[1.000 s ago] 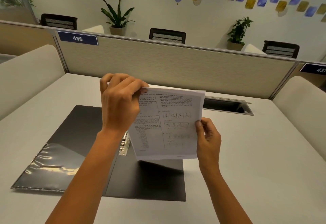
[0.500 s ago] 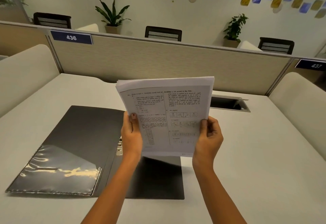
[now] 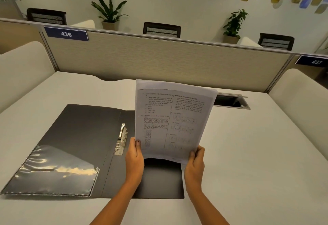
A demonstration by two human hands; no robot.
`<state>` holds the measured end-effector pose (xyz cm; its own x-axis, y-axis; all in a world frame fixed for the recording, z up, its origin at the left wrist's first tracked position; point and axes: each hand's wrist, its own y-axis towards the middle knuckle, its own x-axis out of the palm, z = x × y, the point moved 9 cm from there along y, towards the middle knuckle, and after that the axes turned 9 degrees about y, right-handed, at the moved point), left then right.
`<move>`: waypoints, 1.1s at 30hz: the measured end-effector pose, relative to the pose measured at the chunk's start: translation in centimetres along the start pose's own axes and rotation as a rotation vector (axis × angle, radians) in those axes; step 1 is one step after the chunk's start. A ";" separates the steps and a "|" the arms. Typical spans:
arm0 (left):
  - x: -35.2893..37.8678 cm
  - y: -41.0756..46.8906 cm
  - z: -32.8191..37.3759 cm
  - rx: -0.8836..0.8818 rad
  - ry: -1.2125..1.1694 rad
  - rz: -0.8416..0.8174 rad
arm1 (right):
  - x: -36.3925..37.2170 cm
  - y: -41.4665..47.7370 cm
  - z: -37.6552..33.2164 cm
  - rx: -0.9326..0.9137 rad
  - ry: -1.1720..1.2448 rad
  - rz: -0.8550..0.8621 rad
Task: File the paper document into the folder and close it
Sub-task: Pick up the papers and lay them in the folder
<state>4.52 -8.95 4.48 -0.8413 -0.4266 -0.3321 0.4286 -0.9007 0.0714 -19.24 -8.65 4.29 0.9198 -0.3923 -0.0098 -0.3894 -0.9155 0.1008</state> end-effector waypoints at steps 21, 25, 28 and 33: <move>-2.6 -1.4 -6.9 -0.339 0.448 -0.217 | -0.8 -2.9 2.7 0.160 -0.362 -0.094; -4.0 -1.8 -7.5 -0.370 0.481 -0.190 | 0.3 -3.6 2.5 0.158 -0.366 -0.125; -5.0 -1.9 -7.8 -0.397 0.469 -0.193 | 1.2 -3.9 2.4 0.158 -0.360 -0.150; -6.0 -2.0 -7.8 -0.409 0.494 -0.189 | 1.7 -4.6 2.7 0.171 -0.350 -0.176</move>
<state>11.26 -3.93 -1.00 -0.7059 -0.0893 -0.7027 0.4611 -0.8110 -0.3601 -16.06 -5.35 1.07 0.9123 -0.2081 -0.3526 -0.2574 -0.9612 -0.0989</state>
